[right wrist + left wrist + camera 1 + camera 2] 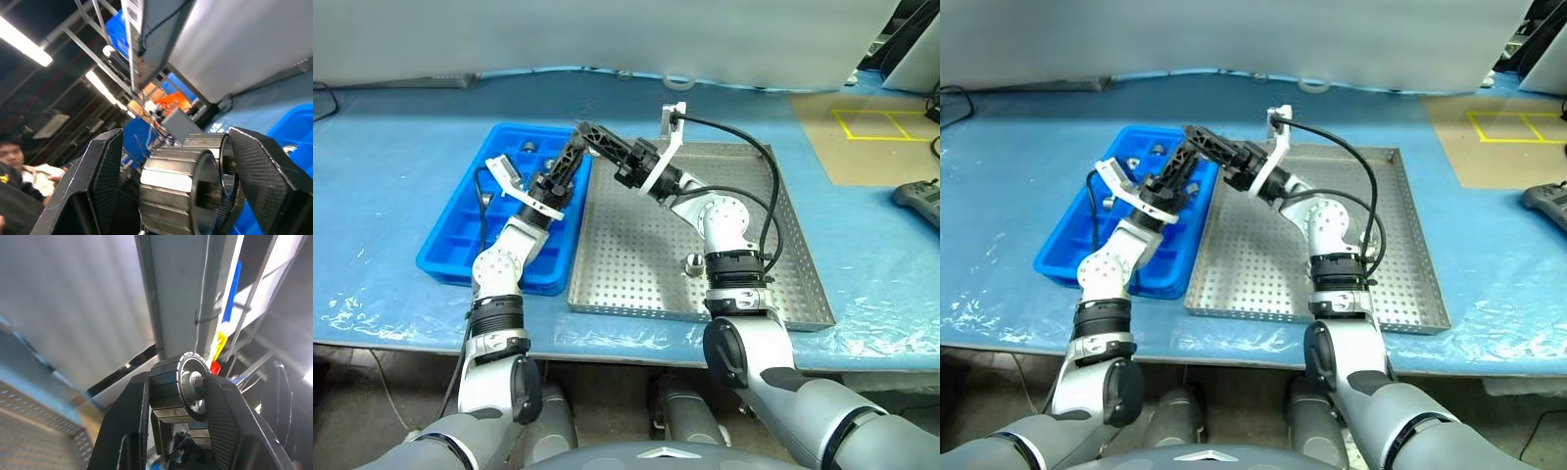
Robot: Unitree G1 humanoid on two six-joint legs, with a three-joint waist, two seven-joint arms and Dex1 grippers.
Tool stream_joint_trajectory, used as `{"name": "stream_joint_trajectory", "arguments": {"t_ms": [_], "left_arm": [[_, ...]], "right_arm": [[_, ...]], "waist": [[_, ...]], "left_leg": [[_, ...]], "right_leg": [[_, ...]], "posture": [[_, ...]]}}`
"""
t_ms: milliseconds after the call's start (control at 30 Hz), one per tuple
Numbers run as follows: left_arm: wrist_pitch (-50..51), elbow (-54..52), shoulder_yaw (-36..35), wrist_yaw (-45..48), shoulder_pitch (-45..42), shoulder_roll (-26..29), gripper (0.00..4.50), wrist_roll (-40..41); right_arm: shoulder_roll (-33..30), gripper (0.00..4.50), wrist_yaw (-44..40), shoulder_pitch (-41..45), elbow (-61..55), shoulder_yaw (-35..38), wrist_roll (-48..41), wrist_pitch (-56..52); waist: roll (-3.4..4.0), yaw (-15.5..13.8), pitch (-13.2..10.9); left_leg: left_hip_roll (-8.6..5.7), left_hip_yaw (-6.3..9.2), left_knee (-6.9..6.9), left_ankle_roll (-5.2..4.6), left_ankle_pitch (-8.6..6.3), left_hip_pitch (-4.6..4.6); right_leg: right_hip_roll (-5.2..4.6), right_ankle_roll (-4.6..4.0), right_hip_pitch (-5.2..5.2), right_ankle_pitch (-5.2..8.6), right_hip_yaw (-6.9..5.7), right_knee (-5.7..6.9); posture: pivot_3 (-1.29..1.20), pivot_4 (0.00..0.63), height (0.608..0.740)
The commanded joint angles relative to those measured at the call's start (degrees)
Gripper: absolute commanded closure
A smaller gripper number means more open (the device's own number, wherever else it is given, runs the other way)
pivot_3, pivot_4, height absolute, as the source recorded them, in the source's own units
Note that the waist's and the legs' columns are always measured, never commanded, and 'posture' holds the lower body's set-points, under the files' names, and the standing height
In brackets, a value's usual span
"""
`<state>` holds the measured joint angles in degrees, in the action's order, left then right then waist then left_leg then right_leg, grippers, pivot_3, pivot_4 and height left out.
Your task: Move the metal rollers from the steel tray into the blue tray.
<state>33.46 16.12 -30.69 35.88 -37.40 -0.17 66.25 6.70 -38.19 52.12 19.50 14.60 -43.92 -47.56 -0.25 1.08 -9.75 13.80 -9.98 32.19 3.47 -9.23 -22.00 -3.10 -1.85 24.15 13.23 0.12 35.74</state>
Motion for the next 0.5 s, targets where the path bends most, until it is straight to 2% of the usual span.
{"name": "stream_joint_trajectory", "arguments": {"t_ms": [33,133,233,367,500], "left_arm": [[-3.7,-3.1,-5.6,-3.0,-2.6,2.0,3.19,5.9],[-4.5,-3.7,-5.8,-4.4,-2.1,1.6,3.19,6.7],[-5.4,-4.3,-5.5,-5.0,-1.3,1.9,3.19,6.5],[-7.0,-4.9,0.5,-3.3,1.1,4.3,3.19,-2.4],[-8.2,-3.7,1.5,-3.0,1.1,5.0,3.19,-3.9]], "right_arm": [[1.0,0.95,0.5,0.3,1.7,1.9,-4.5,-2.7],[0.6,0.95,1.0,1.1,3.1,2.7,-5.4,-2.6],[0.4,0.95,1.7,1.7,4.3,2.7,-5.0,-1.6],[0.2,0.95,2.4,1.9,5.3,1.7,-3.5,0.3],[-0.1,0.95,2.8,2.1,6.2,1.1,-2.6,1.7]], "waist": [[-0.03,-0.1,0.0],[-0.03,-0.6,0.0],[-0.10,-1.2,0.0],[-0.24,-1.5,-0.1],[-0.24,-1.6,-0.1]], "left_leg": [[0.06,0.05,-0.01,0.05,0.02,-0.04],[0.00,0.08,-0.02,0.21,-0.07,-0.03],[-0.06,0.07,0.04,-0.05,-0.02,-0.09],[-0.03,0.07,0.04,-0.05,-0.01,-0.08],[-0.03,0.07,0.04,-0.03,-0.01,-0.07]], "right_leg": [[0.05,-0.04,0.01,-0.02,-0.03,-0.04],[0.01,-0.04,-0.01,-0.02,-0.06,-0.04],[-0.07,-0.01,-0.13,-0.04,-0.07,-0.13],[-0.08,0.05,-0.12,-0.07,-0.12,-0.14],[-0.09,0.07,-0.12,-0.09,-0.12,-0.12]], "posture": [[-0.32,0.150,0.740],[-0.31,0.150,0.740],[-0.31,0.150,0.740],[-0.31,0.150,0.740],[-0.31,0.150,0.740]]}}
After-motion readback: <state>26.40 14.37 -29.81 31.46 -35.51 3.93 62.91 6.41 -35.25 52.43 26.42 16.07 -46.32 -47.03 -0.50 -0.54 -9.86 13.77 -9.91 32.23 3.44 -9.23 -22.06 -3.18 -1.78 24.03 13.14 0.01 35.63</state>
